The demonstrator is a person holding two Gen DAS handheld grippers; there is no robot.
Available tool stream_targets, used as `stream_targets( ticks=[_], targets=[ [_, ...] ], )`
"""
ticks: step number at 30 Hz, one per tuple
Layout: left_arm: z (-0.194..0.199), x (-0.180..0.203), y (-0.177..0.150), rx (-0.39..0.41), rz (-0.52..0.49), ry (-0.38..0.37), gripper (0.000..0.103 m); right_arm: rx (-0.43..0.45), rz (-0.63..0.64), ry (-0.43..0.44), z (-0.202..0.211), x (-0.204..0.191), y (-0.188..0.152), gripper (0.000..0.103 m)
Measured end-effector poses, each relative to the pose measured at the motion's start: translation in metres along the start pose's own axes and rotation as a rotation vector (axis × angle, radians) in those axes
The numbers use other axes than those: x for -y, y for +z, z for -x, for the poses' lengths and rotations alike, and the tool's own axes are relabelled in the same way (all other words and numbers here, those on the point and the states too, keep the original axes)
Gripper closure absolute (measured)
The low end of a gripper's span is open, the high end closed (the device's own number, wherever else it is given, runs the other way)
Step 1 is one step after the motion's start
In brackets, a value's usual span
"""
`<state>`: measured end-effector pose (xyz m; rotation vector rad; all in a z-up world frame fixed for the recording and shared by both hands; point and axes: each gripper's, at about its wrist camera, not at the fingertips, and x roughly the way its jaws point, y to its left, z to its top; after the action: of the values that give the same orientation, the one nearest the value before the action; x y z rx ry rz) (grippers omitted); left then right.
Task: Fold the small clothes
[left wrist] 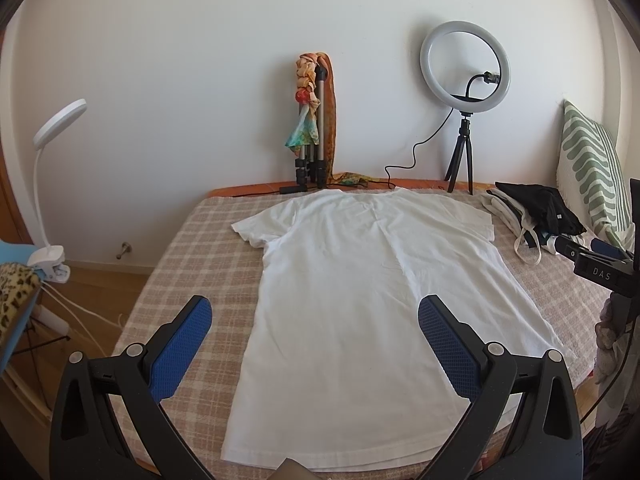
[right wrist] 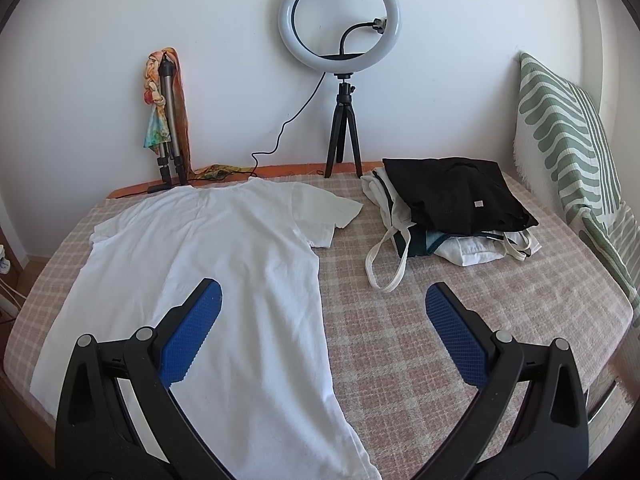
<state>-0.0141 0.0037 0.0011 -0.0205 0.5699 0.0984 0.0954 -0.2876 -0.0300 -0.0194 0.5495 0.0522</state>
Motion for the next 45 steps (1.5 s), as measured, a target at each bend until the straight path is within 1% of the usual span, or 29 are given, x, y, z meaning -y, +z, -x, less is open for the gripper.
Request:
stream_targets(
  ticks=[12,18,19,21,23,25,27,29,31,33,35,37,38,39,40,43,45],
  targets=[
    [0.001,0.000,-0.003,-0.007,0.003,0.008,0.000,-0.005,-0.006,0.005,-0.003,-0.002,0.000,0.000],
    [-0.001,-0.014,-0.004,-0.021,0.039,0.004,0.000,-0.007,0.007,0.008,-0.007,-0.012,0.002,0.000],
    [-0.003,-0.020,-0.004,-0.031,0.058,-0.009,0.000,-0.013,0.008,0.020,-0.009,-0.013,0.004,0.000],
    [-0.009,-0.035,-0.006,-0.049,0.128,-0.036,0.000,-0.023,0.004,0.040,-0.011,-0.017,0.007,0.000],
    [-0.015,-0.049,-0.009,-0.068,0.173,-0.026,0.000,-0.031,-0.013,0.096,-0.013,-0.019,0.012,0.000],
    [-0.019,-0.059,-0.012,-0.067,0.172,0.022,0.000,-0.041,-0.019,0.150,-0.015,-0.025,0.018,0.000],
    [-0.018,-0.068,-0.017,-0.048,0.158,0.064,0.001,-0.039,-0.006,0.175,-0.017,-0.036,0.027,0.000],
    [-0.018,-0.077,-0.024,-0.030,0.160,0.055,0.001,-0.039,0.012,0.204,-0.020,-0.051,0.038,0.000],
    [-0.021,-0.087,-0.032,-0.046,0.175,0.039,0.003,-0.047,0.036,0.250,-0.024,-0.069,0.051,0.000],
    [-0.025,-0.093,-0.039,-0.081,0.179,0.035,0.013,-0.060,0.068,0.302,-0.029,-0.091,0.064,0.000],
    [-0.029,-0.096,-0.049,-0.121,0.176,0.022,0.017,-0.075,0.098,0.338,-0.036,-0.114,0.077,0.000],
    [-0.032,-0.099,-0.061,-0.168,0.182,-0.001,0.024,-0.092,0.123,0.374,-0.043,-0.136,0.088,0.000],
    [-0.033,-0.101,-0.068,-0.190,0.194,-0.018,0.032,-0.107,0.133,0.397,-0.047,-0.148,0.094,0.000],
    [-0.034,-0.103,-0.075,-0.213,0.211,-0.041,0.042,-0.125,0.143,0.430,-0.052,-0.160,0.099,0.000],
    [-0.035,-0.105,-0.081,-0.237,0.233,-0.067,0.046,-0.142,0.152,0.459,-0.058,-0.172,0.105,0.000],
    [-0.041,-0.107,-0.094,-0.293,0.292,-0.106,0.054,-0.190,0.188,0.518,-0.075,-0.211,0.119,0.000],
    [-0.042,-0.105,-0.098,-0.306,0.306,-0.126,0.054,-0.216,0.219,0.528,-0.089,-0.241,0.122,0.004]
  ],
)
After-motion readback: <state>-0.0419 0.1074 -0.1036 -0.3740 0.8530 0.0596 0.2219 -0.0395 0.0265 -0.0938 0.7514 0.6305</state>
